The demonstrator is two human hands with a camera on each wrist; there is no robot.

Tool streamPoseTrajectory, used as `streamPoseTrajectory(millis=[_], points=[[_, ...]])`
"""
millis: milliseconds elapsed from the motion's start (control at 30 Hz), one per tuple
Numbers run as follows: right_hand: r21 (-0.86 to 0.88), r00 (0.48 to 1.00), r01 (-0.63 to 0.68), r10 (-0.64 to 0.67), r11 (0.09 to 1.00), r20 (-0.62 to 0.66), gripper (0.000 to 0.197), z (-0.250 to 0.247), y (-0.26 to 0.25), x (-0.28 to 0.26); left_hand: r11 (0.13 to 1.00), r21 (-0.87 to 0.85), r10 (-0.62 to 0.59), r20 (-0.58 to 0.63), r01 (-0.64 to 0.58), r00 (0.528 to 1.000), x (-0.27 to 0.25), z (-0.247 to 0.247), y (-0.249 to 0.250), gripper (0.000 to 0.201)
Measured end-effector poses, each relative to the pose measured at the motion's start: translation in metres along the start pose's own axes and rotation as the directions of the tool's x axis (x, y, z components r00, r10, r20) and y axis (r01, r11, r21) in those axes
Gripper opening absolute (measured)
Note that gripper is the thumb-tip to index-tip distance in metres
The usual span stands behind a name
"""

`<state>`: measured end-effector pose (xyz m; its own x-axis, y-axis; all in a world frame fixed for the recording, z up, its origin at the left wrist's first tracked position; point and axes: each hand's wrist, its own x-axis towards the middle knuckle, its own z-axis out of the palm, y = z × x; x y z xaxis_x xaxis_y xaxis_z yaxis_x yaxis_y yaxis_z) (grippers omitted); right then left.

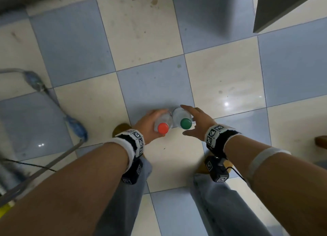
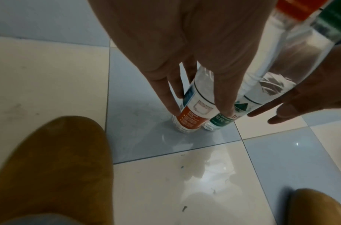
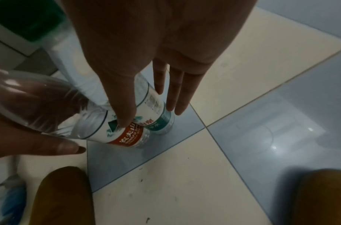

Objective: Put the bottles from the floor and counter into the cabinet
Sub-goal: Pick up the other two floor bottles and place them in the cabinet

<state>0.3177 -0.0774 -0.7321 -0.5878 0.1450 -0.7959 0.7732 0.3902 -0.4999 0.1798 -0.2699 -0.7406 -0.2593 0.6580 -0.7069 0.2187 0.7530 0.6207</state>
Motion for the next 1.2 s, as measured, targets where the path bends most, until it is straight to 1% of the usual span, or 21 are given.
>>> streamPoseTrajectory(millis=[33, 100, 167, 233, 300, 333, 367, 467, 533, 566, 633, 700, 800, 900, 966, 1066, 1133, 1200], points=[[0.006, 0.999, -0.003, 0.003, 1.000, -0.042, 0.093, 0.003, 0.000, 0.004, 1.000, -0.021, 0.013, -0.027, -0.013, 1.000, 0.005, 0.002, -0.001, 0.084], [0.031, 0.995, -0.023, 0.026, 0.999, -0.101, 0.081, 0.003, -0.004, 0.006, 0.996, -0.090, -0.011, -0.076, 0.004, 0.997, 0.008, 0.002, 0.002, 0.077], [0.121, 0.989, -0.081, 0.095, 0.989, -0.111, 0.073, -0.008, -0.017, 0.001, 0.979, -0.200, -0.070, -0.138, 0.041, 0.988, 0.004, -0.006, 0.011, 0.070], [0.192, 0.983, -0.121, 0.145, 0.974, -0.112, 0.063, -0.028, -0.033, -0.007, 0.960, -0.274, -0.120, -0.205, 0.061, 0.971, -0.003, -0.021, 0.026, 0.063], [0.229, 0.980, -0.111, 0.145, 0.967, -0.137, 0.047, -0.050, -0.051, -0.016, 0.950, -0.306, -0.138, -0.260, 0.054, 0.956, -0.013, -0.045, 0.047, 0.060], [0.249, 0.982, -0.105, 0.141, 0.963, -0.129, 0.043, -0.058, -0.061, -0.020, 0.947, -0.318, -0.139, -0.259, 0.052, 0.956, -0.016, -0.058, 0.056, 0.061], [0.269, 0.986, -0.102, 0.133, 0.958, -0.103, 0.048, -0.063, -0.071, -0.024, 0.949, -0.313, -0.130, -0.242, 0.050, 0.961, -0.018, -0.070, 0.065, 0.063], [0.245, 0.991, -0.127, 0.133, 0.961, -0.008, 0.083, -0.060, -0.093, -0.018, 0.963, -0.261, -0.110, -0.154, 0.067, 0.982, -0.011, -0.090, 0.081, 0.067], [0.180, 0.987, -0.155, 0.161, 0.971, -0.019, 0.096, -0.046, -0.086, 0.002, 0.964, -0.258, -0.106, -0.131, 0.070, 0.986, 0.005, -0.084, 0.075, 0.065], [0.135, 0.981, -0.176, 0.184, 0.975, -0.055, 0.096, -0.040, -0.079, 0.013, 0.961, -0.268, -0.114, -0.142, 0.073, 0.983, 0.013, -0.079, 0.068, 0.064], [0.041, 0.951, -0.238, 0.242, 0.970, -0.191, 0.089, -0.030, -0.064, 0.036, 0.958, -0.279, -0.126, -0.204, 0.066, 0.971, 0.028, -0.068, 0.051, 0.061], [-0.001, 0.926, -0.286, 0.277, 0.958, -0.255, 0.088, -0.023, -0.054, 0.059, 0.948, -0.317, -0.137, -0.287, 0.041, 0.948, 0.040, -0.062, 0.031, 0.056], [-0.006, 0.902, -0.369, 0.357, 0.929, -0.243, 0.090, -0.016, -0.044, 0.092, 0.934, -0.356, -0.123, -0.344, -0.008, 0.931, 0.052, -0.062, 0.006, 0.054], [0.042, 0.878, -0.438, 0.437, 0.898, -0.197, 0.080, -0.010, -0.033, 0.111, 0.934, -0.357, -0.103, -0.324, -0.021, 0.940, 0.059, -0.067, -0.009, 0.056], [0.076, 0.875, -0.454, 0.460, 0.888, -0.150, 0.071, -0.009, -0.031, 0.111, 0.928, -0.374, -0.124, -0.314, -0.002, 0.941, 0.059, -0.072, -0.010, 0.056], [0.188, 0.885, -0.421, 0.447, 0.888, -0.130, 0.058, -0.018, -0.043, 0.085, 0.913, -0.405, -0.185, -0.312, 0.046, 0.932, 0.046, -0.084, 0.009, 0.050], [0.293, 0.891, -0.374, 0.429, 0.880, -0.148, 0.058, -0.035, -0.060, 0.059, 0.901, -0.430, -0.210, -0.318, 0.056, 0.925, 0.033, -0.099, 0.030, 0.045], [0.367, 0.897, -0.304, 0.395, 0.879, -0.201, 0.061, -0.061, -0.086, 0.031, 0.885, -0.464, -0.217, -0.326, 0.044, 0.920, 0.018, -0.118, 0.056, 0.045]])
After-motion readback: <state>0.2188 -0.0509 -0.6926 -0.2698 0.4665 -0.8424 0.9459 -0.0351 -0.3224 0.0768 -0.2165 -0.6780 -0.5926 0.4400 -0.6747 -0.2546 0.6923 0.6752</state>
